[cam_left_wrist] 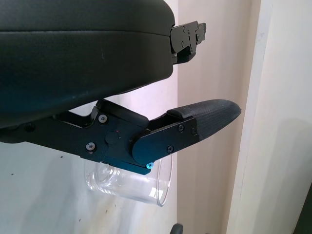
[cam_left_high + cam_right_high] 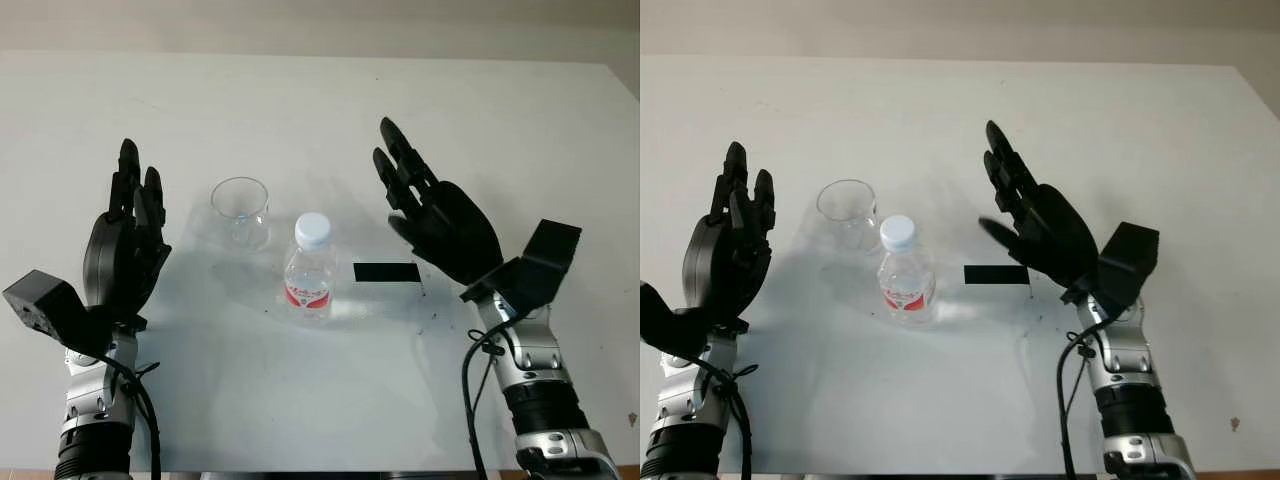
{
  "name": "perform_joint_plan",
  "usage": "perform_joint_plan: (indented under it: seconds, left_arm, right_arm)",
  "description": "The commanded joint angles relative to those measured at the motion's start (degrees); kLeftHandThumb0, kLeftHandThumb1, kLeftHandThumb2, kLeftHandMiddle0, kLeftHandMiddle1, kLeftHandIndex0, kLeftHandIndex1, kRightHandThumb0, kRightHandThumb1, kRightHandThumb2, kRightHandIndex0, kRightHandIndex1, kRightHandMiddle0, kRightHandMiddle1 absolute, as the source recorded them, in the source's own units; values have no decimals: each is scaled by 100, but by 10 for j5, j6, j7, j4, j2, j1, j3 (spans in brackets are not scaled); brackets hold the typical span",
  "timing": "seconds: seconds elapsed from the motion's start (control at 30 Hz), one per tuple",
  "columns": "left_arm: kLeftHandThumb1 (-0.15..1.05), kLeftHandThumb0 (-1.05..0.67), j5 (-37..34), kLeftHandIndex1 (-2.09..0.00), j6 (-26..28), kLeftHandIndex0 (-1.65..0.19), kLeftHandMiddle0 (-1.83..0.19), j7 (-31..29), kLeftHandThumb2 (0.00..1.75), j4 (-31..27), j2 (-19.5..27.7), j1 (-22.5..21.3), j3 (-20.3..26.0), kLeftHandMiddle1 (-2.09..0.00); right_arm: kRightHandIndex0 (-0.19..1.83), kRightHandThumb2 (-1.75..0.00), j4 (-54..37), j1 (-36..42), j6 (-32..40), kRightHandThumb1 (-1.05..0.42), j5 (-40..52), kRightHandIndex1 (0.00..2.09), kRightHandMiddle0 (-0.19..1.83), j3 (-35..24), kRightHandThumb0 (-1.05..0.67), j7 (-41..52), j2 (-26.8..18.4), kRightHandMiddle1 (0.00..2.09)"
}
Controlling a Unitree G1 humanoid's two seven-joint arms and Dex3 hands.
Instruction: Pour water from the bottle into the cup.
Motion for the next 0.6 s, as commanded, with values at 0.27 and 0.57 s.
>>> perform_joint_plan:
  seconds: [0.27, 0.57]
  left_arm:
    - [105, -71, -6, 0, -3, 19, 19, -7, 73, 11, 5, -11, 5, 0]
    - [105, -71, 0, 0, -1, 19, 19, -5, 74, 8, 10, -15, 4, 0]
  right_arm:
    - [-19, -4, -71, 63, 42, -82, 29, 0, -19, 35, -96, 35, 4, 0]
    - [-11, -5, -97, 82, 82, -80, 18, 6, -13, 79, -96, 40, 11, 5]
